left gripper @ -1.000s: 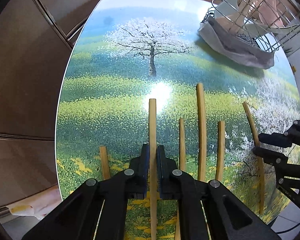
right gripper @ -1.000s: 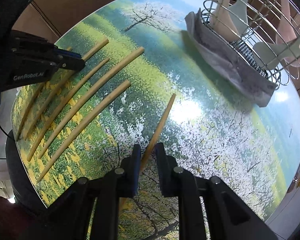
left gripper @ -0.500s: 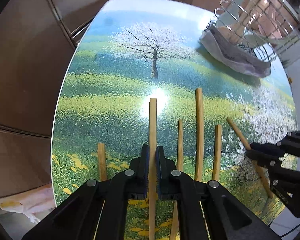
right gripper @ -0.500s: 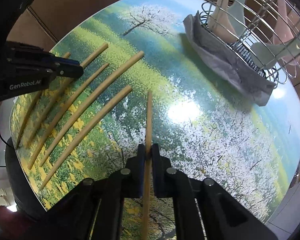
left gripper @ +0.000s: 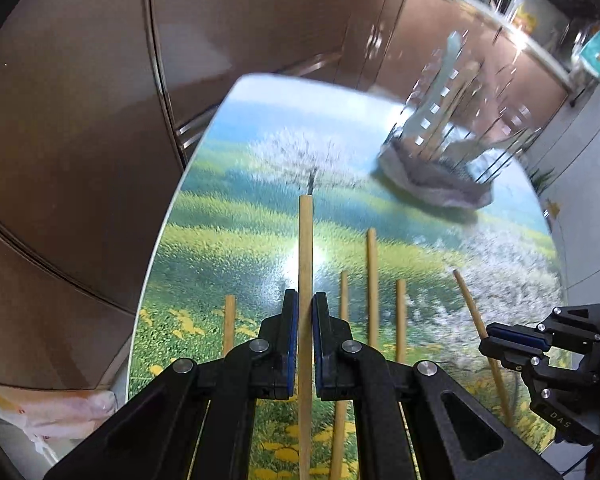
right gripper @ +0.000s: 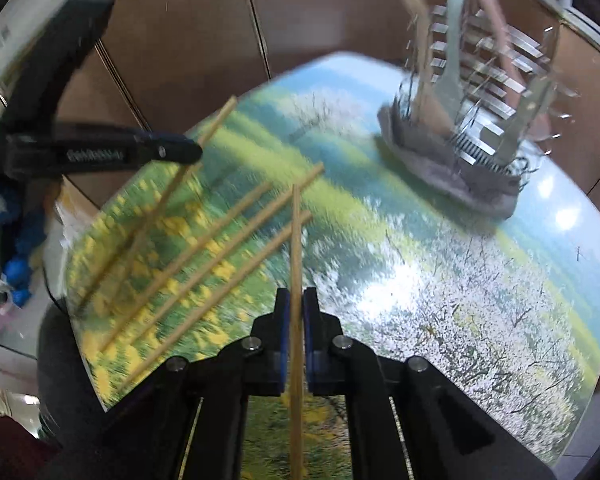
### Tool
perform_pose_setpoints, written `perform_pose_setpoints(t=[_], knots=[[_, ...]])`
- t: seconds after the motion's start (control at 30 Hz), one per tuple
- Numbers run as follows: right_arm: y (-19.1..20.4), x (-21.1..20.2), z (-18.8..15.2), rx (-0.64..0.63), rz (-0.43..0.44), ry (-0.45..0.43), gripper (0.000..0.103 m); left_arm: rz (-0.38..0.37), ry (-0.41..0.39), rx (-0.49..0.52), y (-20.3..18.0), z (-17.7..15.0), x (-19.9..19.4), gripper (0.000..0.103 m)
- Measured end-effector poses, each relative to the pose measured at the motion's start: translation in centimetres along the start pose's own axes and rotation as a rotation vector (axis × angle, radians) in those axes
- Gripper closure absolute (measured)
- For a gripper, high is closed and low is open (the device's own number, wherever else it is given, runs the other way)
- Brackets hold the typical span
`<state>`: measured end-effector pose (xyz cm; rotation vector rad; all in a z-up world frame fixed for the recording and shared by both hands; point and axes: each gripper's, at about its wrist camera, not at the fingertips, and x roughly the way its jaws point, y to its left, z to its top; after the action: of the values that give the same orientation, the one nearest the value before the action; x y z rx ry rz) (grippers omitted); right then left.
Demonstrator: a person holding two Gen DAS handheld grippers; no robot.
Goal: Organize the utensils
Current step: 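Lift both chopsticks upright and carry them over the wire holder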
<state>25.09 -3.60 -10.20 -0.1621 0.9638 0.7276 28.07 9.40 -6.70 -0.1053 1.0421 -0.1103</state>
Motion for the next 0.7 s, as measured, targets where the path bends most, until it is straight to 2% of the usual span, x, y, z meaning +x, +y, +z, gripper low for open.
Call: perform_pose_setpoints(t=[0.1,0.23,0.37,0.57,0.7], knots=[[-0.2,-2.7,-0.7,0.025,0.033,-0.100,0.097,-0.013,-0.062,-0.005,0.0,0.1,-2.0,0.097],[-0.3,-6.0,0.0,0.054,0.058,-0.215,0.097,-0.042,-0.130,-0.009,-0.5,-0.1,-5.2,0.097],[-0.1,-8.8,0.4,0.064,0.070,-0.309,0.097,-0.100,-0.204,-0.021,-1.2,0.0,-8.6,0.097],[-0.8,-13.9,2.2,0.052,0.048,-0.464,0.097,-0.205,-0.334,-0.013,-3.4,2.4,-13.1,0.097],[-2.1,-17.4,4.5,0.040,0.008,-0.579,0.097,-0.279,-0.437,0.015,-6.1,5.6,-15.7,0.097]])
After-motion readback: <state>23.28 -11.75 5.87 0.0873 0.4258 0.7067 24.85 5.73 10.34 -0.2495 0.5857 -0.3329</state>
